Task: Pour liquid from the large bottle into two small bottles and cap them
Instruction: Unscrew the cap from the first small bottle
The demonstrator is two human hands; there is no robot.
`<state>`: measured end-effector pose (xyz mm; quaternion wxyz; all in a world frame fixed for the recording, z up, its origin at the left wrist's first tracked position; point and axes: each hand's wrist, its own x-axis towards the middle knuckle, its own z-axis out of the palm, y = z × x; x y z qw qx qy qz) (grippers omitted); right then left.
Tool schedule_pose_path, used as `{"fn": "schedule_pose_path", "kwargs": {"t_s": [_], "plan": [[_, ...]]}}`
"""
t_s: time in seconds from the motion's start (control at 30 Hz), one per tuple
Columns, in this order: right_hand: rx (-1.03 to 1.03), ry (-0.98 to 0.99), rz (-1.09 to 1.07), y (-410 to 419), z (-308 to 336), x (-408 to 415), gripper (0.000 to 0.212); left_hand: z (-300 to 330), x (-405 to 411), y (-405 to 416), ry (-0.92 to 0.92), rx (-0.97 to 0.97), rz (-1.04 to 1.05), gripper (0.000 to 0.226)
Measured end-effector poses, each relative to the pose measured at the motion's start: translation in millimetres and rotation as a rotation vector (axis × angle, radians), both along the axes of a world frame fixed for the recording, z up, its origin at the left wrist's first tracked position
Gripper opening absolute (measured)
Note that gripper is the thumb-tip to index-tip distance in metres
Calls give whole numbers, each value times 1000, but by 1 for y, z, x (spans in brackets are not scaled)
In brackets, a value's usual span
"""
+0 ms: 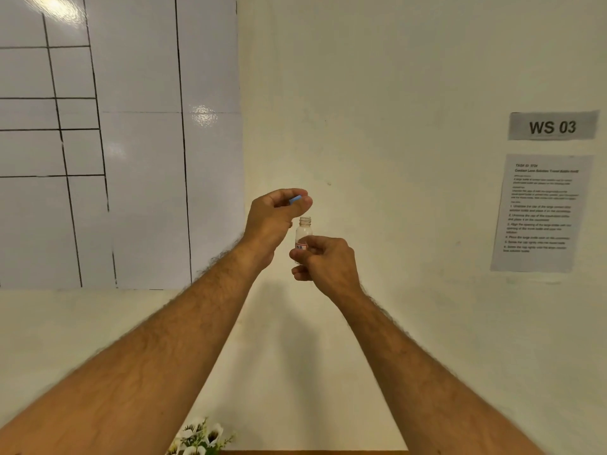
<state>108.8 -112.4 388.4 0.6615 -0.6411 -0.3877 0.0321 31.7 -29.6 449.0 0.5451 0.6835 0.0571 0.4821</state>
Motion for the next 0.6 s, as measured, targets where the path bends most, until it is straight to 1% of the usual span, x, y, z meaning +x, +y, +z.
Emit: {"fn": "schedule_pose_path", "kwargs": {"t_s": [0.13, 0.3, 0.4, 0.5, 0.6], "plan": [[-5, -23, -23, 3, -3, 2, 37, -6, -2, 9, -124, -39, 68, 16], [18, -4, -29, 4, -11, 6, 35, -21, -7, 22, -202, -84, 56, 28], [23, 17, -24, 5, -22, 7, 35, -38, -7, 28, -180, -107, 88, 28], [25, 16, -42, 10, -37, 5, 36, -58, -12, 33, -141, -128, 32, 30], [9, 19, -60, 14, -56, 1, 37, -82, -17, 36, -28, -14, 72, 25]]}}
